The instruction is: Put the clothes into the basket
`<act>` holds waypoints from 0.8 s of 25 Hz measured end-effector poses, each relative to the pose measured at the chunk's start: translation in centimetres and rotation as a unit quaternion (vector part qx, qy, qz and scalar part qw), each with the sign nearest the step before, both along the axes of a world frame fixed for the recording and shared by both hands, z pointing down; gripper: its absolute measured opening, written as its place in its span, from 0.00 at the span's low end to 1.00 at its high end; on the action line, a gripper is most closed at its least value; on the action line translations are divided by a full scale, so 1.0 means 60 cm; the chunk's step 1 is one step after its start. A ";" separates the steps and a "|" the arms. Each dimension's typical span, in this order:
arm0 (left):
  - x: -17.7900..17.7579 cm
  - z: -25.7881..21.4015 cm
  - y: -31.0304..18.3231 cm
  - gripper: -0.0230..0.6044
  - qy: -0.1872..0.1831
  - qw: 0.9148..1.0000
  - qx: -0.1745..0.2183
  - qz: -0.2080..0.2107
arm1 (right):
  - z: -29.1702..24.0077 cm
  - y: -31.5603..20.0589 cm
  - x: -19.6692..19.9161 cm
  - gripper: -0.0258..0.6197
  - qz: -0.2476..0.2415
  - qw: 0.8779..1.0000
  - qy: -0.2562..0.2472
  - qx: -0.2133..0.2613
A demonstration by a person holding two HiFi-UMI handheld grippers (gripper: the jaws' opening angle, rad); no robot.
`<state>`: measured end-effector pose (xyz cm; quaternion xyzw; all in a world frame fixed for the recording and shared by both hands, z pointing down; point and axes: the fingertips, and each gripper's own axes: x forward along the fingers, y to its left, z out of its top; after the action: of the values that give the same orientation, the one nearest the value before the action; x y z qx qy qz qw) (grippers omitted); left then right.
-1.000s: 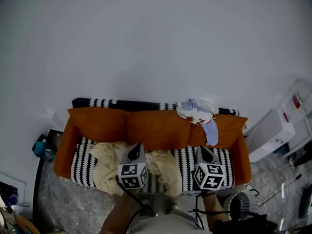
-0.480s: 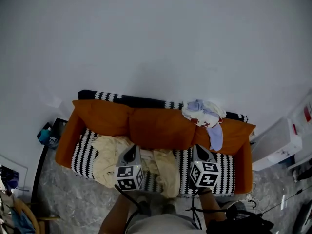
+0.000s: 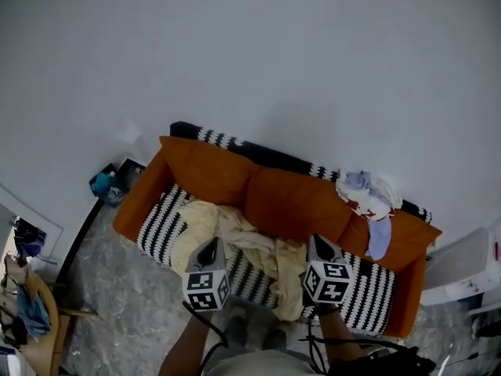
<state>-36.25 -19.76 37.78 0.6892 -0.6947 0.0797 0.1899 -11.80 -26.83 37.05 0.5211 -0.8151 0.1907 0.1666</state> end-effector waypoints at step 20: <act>-0.157 0.343 0.081 0.03 0.064 0.984 -0.134 -0.096 | 0.321 -0.023 -0.162 0.04 -0.077 0.989 0.038 -0.116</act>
<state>-45.68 -14.93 58.38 0.5911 -0.7273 0.1094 0.3311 -21.51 -28.18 56.32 0.4404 -0.8183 0.2505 0.2715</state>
